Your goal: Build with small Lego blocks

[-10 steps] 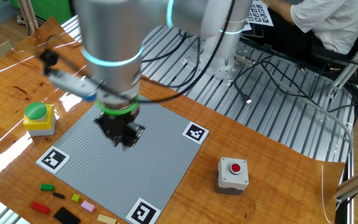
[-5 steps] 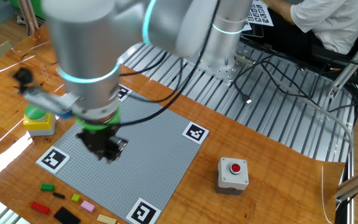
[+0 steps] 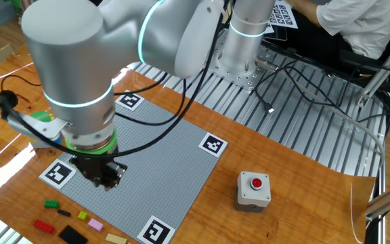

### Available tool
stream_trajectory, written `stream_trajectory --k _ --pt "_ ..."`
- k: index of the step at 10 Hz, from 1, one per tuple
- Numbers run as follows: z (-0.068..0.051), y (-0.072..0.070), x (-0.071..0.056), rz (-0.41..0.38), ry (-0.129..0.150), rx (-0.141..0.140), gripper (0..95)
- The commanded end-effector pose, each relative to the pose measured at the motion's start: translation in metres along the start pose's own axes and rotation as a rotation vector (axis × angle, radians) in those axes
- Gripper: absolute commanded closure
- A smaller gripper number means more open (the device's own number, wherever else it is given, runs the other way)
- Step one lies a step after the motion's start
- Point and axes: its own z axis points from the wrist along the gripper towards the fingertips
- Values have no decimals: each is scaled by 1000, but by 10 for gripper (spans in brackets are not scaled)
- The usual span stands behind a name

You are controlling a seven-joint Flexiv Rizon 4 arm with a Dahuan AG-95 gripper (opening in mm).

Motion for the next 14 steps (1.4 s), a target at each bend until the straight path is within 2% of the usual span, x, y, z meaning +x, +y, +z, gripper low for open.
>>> stream_trajectory --k 1,2,4,6,7,9,10,12,14 --pt "1 0 5 26 -6 7 760" --pt "1 0 5 29 -9 12 760" --pt "1 0 5 30 8 10 760" --pt "1 0 5 38 14 6 760" --pt "1 0 5 45 27 8 760" --pt "1 0 5 60 28 10 760" --pt "1 0 5 76 35 11 570" --pt "1 0 5 107 46 25 570" --pt "1 0 5 101 58 36 570"
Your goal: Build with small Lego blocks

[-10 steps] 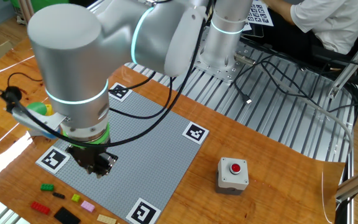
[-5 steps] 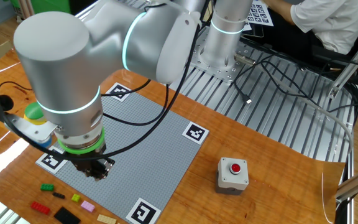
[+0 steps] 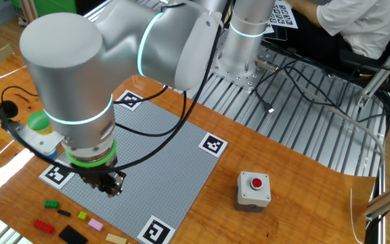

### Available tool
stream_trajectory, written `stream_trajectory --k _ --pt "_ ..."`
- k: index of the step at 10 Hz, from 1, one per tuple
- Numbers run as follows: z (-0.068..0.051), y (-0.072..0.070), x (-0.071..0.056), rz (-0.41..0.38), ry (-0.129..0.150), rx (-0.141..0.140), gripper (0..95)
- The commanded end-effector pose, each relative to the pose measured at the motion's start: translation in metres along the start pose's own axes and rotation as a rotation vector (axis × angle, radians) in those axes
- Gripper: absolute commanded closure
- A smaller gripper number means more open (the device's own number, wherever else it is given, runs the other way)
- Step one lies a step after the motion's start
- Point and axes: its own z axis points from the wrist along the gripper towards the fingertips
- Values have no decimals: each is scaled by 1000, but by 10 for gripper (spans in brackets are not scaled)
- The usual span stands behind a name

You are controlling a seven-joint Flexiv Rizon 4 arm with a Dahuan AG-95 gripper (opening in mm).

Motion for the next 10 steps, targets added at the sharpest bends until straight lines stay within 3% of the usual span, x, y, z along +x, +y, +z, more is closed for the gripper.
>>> stream_trajectory --k 1,5,10 --pt "0 -1 0 -6 4 0 570" --pt "3 -1 -3 -12 -12 -16 570" --pt "10 -10 -28 -52 -16 -11 570"
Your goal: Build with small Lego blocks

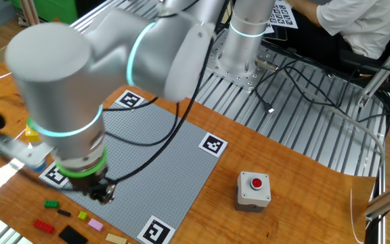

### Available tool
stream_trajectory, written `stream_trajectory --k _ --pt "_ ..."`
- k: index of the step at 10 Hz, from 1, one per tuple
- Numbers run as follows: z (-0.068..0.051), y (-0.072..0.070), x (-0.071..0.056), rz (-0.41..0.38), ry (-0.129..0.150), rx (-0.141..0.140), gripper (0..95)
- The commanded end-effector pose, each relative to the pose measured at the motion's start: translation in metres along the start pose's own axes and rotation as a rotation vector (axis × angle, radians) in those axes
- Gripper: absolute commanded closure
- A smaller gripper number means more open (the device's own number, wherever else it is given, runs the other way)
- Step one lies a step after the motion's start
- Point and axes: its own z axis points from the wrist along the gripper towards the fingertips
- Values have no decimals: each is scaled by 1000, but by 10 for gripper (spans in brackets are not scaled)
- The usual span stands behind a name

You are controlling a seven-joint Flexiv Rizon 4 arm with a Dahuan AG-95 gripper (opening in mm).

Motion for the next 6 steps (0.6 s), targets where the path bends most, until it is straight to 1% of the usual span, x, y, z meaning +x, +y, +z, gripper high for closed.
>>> stream_trajectory --k 1,2,3,5,6 --pt "2 -3 -3 -8 -5 5 570" --pt "5 -5 -8 -17 -6 4 570" --pt "10 -9 -16 -35 -10 3 570" --pt "17 -12 -23 -55 -12 -1 570" --pt "21 -12 -24 -60 -15 -4 570"
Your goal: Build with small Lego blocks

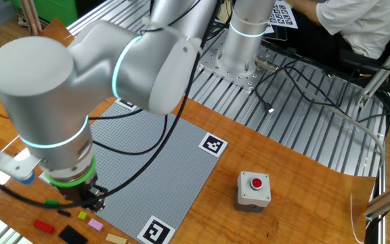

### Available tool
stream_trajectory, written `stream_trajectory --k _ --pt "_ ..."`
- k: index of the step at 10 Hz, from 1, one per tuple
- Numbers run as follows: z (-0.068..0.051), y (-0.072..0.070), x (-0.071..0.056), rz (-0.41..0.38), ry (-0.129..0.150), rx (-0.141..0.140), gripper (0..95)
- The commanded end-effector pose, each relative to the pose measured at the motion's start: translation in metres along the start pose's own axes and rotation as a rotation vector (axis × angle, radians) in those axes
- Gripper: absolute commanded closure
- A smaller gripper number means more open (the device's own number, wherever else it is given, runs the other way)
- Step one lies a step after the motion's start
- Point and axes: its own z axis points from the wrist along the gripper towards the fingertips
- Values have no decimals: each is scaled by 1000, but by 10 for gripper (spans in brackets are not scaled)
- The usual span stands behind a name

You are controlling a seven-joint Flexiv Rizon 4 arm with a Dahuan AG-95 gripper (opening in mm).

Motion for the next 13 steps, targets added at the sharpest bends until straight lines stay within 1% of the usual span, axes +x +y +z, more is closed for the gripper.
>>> stream_trajectory --k 1,5,7,8,9,13 --pt "6 0 -1 -9 -5 1 570" --pt "15 -3 -5 -42 -10 9 570" --pt "18 -6 -8 -51 -10 7 570" --pt "21 -9 -8 -55 -9 4 570" --pt "25 -10 -8 -55 -9 0 760" --pt "31 -11 -7 -55 -9 -4 760"
